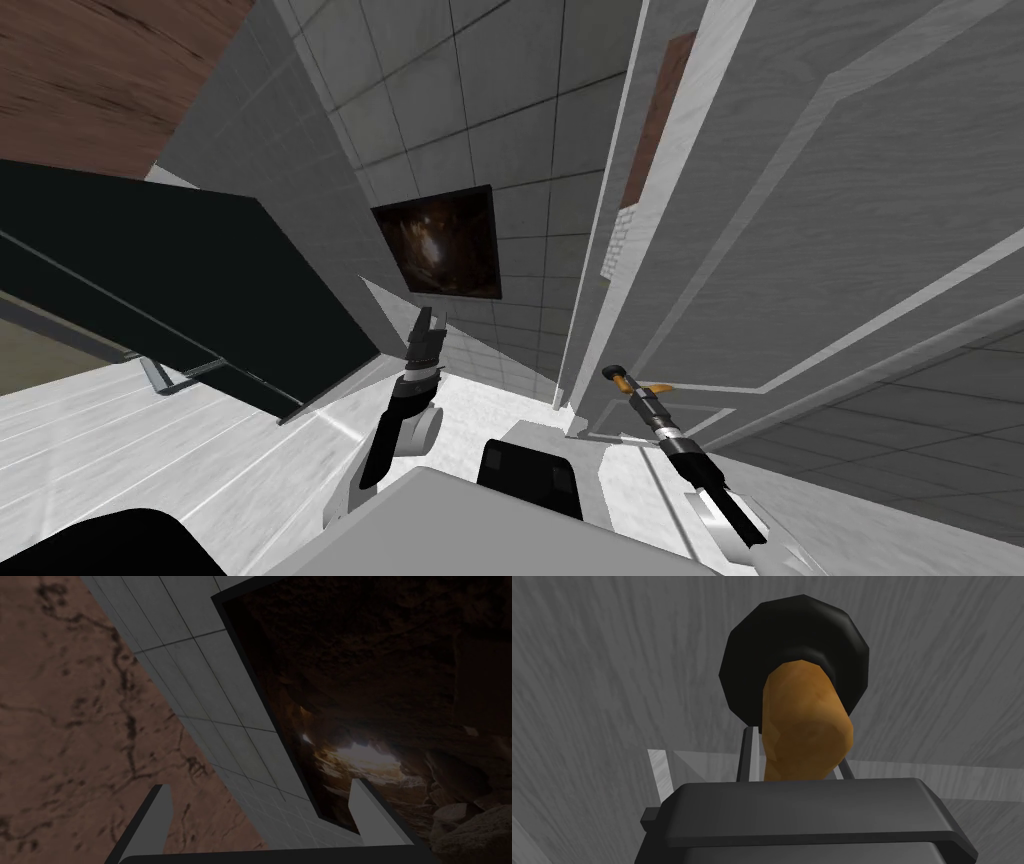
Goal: Pull the door open
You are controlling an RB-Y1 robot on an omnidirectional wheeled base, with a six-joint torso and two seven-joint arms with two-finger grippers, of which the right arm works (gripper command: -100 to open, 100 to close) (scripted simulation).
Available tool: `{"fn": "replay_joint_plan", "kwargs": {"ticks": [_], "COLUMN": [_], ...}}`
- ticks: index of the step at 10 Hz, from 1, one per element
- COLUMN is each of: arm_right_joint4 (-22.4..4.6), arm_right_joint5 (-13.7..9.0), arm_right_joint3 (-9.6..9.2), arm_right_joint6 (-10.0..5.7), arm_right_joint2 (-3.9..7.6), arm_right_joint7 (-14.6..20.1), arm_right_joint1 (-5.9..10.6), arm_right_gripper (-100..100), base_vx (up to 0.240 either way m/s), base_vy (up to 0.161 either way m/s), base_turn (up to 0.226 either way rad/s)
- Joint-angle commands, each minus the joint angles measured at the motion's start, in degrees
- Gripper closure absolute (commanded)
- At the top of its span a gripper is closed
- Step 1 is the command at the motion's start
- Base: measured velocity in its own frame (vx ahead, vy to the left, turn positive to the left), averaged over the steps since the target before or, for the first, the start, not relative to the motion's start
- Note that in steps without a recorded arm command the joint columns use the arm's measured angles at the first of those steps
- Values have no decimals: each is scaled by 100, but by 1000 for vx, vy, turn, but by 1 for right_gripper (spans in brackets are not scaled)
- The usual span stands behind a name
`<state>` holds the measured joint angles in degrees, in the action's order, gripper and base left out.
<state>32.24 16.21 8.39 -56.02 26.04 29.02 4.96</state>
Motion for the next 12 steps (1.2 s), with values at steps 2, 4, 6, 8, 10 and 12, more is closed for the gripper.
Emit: {"fn": "replay_joint_plan", "kwargs": {"ticks": [2, 4, 6, 8, 10, 12], "arm_right_joint4": [153, 170, 120, 77, 34, -17], "arm_right_joint5": [115, 154, 211, 259, 308, 366], "arm_right_joint3": [-28, -18, 20, 53, 86, 125], "arm_right_joint6": [-183, -240, -417, -568, -721, -901], "arm_right_joint2": [82, 82, 141, 192, 244, 304], "arm_right_joint7": [168, 214, 270, 318, 366, 422], "arm_right_joint1": [-217, -311, -382, -443, -504, -576], "arm_right_gripper": [100, 100, 100, 100, 100, 100], "base_vx": [-191, -112, -213, -197, -177, -168], "base_vy": [-122, -55, -105, -104, -72, -69], "base_turn": [127, 90, 213, 140, 122, 156]}}
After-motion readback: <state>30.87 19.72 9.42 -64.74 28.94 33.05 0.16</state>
